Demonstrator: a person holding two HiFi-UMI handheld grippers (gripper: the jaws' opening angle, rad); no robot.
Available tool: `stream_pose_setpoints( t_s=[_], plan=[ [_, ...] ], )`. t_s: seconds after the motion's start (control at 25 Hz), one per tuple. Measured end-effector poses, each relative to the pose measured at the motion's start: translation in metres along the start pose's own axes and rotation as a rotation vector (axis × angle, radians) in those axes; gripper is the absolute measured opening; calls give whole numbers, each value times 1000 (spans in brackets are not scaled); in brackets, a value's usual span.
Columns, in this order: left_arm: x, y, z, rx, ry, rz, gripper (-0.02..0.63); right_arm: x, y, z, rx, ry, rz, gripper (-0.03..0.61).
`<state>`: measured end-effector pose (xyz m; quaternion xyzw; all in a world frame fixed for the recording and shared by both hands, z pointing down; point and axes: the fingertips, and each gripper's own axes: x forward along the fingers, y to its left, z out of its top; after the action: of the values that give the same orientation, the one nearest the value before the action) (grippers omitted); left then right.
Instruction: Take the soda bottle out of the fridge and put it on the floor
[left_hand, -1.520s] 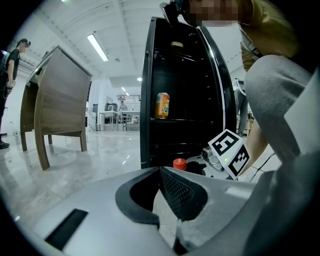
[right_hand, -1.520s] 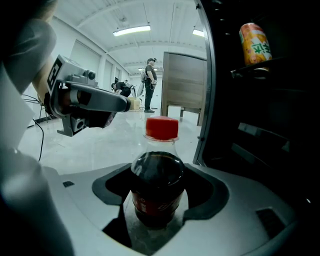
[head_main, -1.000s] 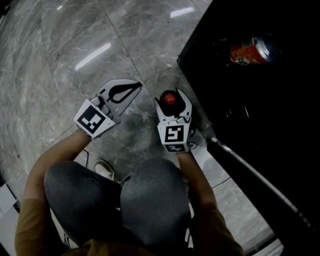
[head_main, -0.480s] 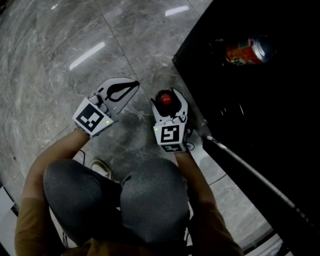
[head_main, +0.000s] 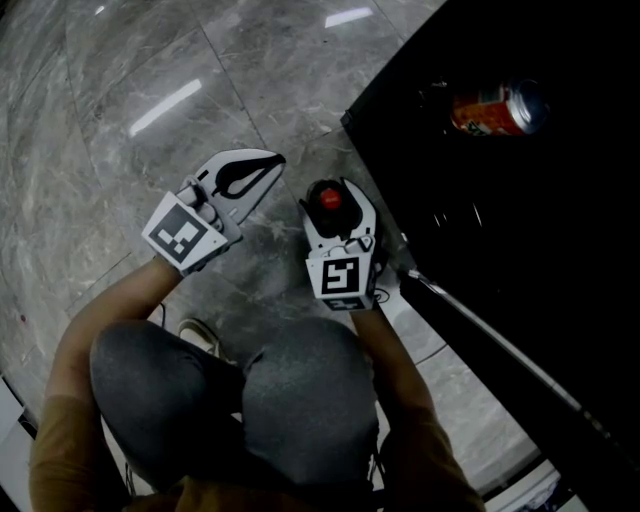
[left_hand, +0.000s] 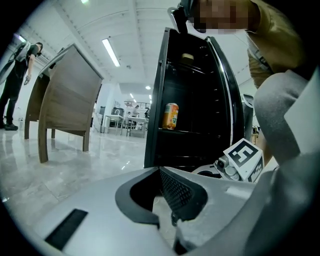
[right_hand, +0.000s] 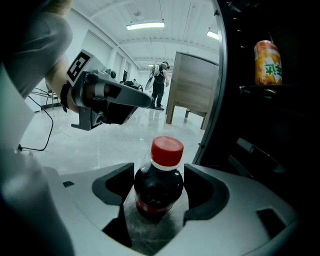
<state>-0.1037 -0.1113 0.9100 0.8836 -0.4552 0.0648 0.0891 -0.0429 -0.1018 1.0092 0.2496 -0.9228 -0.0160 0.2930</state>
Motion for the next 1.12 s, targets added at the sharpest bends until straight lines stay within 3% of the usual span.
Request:
stream_pose_setpoints(
  t_s=[0.16, 0.36, 0.8, 0.96, 1.12],
  plan=[
    [2, -13, -9, 33, 12, -48, 0, -2, 2, 3, 0, 37, 19, 299],
    [-6, -17, -20, -6, 29, -38, 0, -11, 6, 13, -49, 40, 31, 299],
    [-26, -42, 48, -40, 78, -73, 0, -51, 2, 76, -10, 101, 56, 291],
    [-34, -37, 73, -80, 93, -50, 0, -62, -6, 106, -14, 94, 3, 118],
    [-45, -39, 87, -133, 133, -53, 0, -76, -12, 125, -31, 129, -23, 37]
  ],
)
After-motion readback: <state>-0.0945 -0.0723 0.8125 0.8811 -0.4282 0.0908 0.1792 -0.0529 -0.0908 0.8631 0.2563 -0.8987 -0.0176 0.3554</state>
